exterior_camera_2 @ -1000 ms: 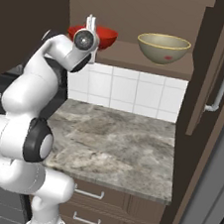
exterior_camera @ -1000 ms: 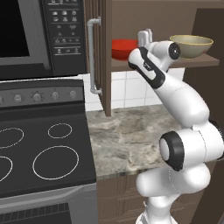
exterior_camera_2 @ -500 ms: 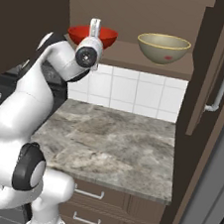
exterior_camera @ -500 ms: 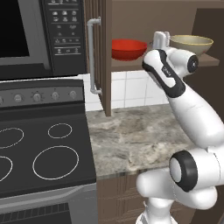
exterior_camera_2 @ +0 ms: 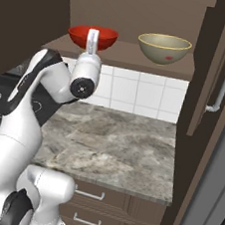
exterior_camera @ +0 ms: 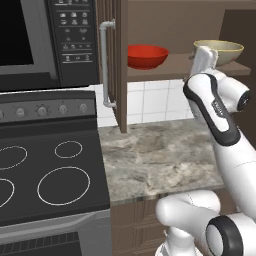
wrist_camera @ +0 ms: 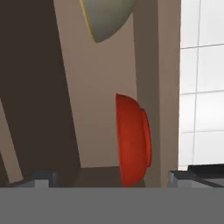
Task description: Open the cabinet. Pick the bowls from the counter and place them in the cabinet. Then close the cabinet.
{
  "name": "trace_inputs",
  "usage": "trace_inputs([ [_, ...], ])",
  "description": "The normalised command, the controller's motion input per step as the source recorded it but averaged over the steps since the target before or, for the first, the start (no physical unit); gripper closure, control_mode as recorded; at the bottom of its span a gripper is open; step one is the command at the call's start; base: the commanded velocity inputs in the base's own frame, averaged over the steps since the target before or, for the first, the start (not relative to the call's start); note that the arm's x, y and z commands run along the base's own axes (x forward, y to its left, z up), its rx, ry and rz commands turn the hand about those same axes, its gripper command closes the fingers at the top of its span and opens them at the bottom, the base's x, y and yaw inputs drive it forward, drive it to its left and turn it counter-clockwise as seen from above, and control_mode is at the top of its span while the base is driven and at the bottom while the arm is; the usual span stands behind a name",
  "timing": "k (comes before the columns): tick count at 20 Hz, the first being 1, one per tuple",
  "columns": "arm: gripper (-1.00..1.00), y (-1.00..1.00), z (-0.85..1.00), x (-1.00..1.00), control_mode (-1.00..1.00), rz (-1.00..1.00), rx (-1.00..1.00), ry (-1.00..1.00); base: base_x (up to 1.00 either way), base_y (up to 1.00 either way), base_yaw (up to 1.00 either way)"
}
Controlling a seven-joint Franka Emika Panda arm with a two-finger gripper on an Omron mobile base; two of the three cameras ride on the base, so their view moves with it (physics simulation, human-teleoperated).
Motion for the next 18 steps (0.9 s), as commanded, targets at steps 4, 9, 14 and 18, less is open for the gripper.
trace_inputs([
  [4, -1.0, -0.16, 0.0, -0.99, -1.0, -0.03, 0.0, 0.0, 0.0, 0.0, 0.0],
  [9, -1.0, -0.2, -0.05, -0.89, -1.0, -0.02, 0.0, 0.0, 0.0, 0.0, 0.0],
  [14, -1.0, -0.21, 0.0, -0.74, -1.0, -0.02, 0.0, 0.0, 0.0, 0.0, 0.0],
  [18, -1.0, -0.06, 0.0, -0.58, -1.0, -0.06, 0.0, 0.01, 0.0, 0.0, 0.0],
])
